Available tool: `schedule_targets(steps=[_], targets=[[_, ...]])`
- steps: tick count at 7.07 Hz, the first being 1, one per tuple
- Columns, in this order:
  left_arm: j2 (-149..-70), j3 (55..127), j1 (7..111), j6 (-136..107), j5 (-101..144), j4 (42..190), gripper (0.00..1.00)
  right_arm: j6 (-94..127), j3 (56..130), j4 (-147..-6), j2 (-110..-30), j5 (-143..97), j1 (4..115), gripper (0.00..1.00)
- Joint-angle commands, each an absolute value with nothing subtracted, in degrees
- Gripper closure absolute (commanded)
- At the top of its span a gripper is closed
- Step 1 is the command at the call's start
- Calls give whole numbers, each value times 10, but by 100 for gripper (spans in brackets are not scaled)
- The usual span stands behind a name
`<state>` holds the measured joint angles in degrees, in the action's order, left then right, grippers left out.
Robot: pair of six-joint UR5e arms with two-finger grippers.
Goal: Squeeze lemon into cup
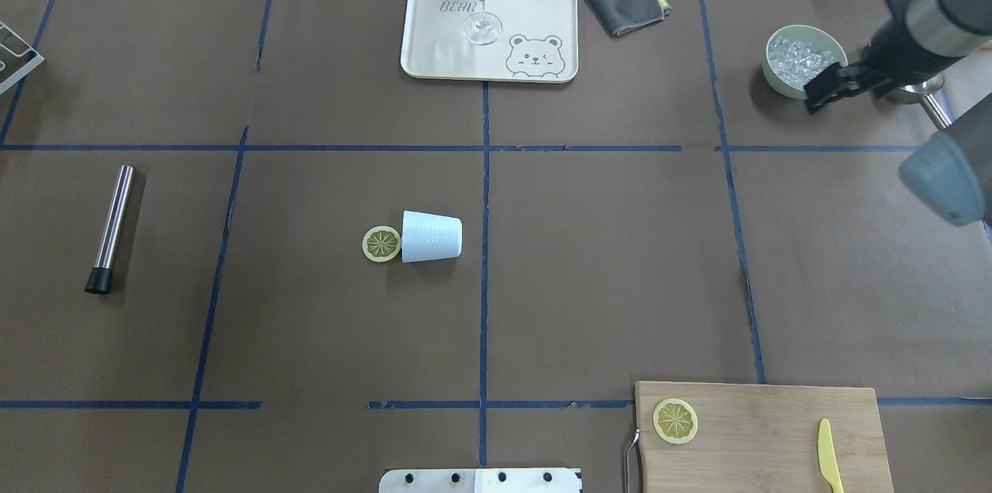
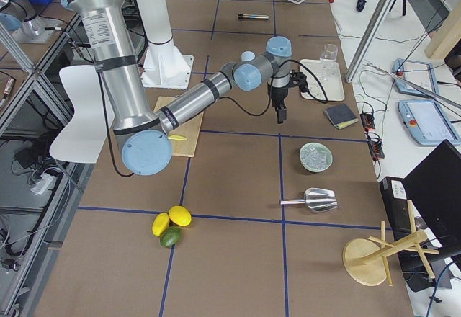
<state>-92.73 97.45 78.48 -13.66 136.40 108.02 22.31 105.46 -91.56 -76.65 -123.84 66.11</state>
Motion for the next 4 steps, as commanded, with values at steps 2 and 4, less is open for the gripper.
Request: schedule_targets(steps=[2,4], targets=[[-927,974,785,-132,1363,1080,0,83,977,-884,-829,-1310,814,0],[-927,974,785,-132,1363,1080,0,84,968,-876,-833,-1310,825,0]])
